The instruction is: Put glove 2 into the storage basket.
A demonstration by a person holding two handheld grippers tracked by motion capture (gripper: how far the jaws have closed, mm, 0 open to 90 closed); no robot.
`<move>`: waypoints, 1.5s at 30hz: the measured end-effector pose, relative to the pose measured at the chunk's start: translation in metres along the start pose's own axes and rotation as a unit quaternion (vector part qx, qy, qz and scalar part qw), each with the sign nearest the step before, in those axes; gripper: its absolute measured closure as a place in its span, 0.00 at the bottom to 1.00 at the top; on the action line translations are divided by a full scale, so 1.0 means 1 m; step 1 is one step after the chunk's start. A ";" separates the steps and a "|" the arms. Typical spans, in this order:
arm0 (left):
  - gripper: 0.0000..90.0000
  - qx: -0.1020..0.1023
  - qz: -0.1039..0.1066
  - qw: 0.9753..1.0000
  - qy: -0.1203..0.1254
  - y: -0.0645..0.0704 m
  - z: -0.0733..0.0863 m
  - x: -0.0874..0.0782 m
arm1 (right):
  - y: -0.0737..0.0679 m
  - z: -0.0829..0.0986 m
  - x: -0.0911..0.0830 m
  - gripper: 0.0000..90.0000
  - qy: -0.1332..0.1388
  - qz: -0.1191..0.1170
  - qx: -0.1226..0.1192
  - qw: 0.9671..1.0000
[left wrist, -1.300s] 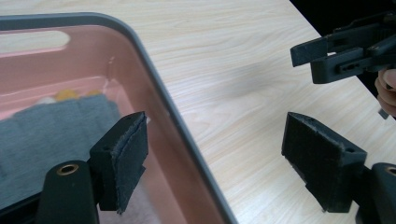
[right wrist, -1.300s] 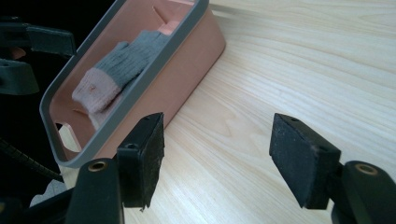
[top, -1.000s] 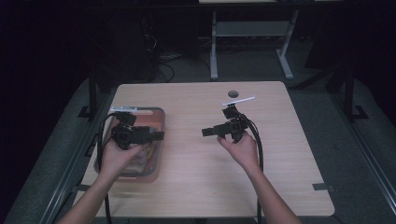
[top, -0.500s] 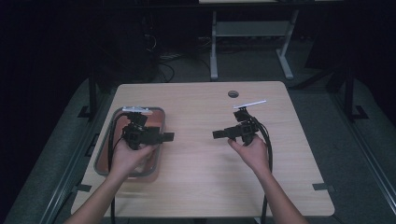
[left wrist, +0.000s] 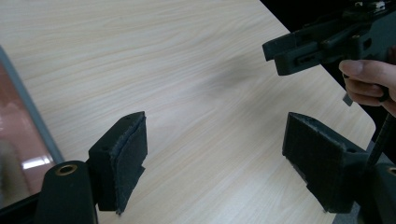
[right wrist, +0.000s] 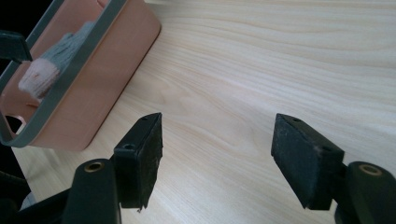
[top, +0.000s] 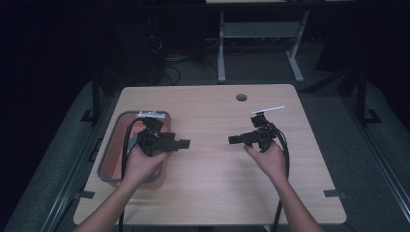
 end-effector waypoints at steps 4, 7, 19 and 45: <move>0.25 0.004 0.004 1.000 0.001 0.004 -0.001 0.004 | 0.004 0.003 -0.001 0.37 -0.002 0.004 0.001 1.000; 0.25 0.005 0.007 1.000 0.001 0.007 -0.001 0.007 | 0.009 0.005 -0.002 0.37 -0.004 0.005 0.003 1.000; 0.25 0.015 0.012 1.000 -0.001 0.017 -0.003 0.024 | 0.032 0.014 -0.018 0.36 0.000 0.014 0.015 1.000; 0.25 0.028 0.027 0.999 -0.008 0.038 0.000 0.054 | 0.064 0.038 -0.038 0.34 -0.005 0.039 0.020 0.999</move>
Point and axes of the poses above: each handheld gripper's, and its own axes: x roughly forward along the jaws, z roughly out of its underside, y roughly to its right, the point moved 2 cm from there along x, roughly forward along the jaws, and after that the axes turned 4 degrees about x, right-handed, at the moved point
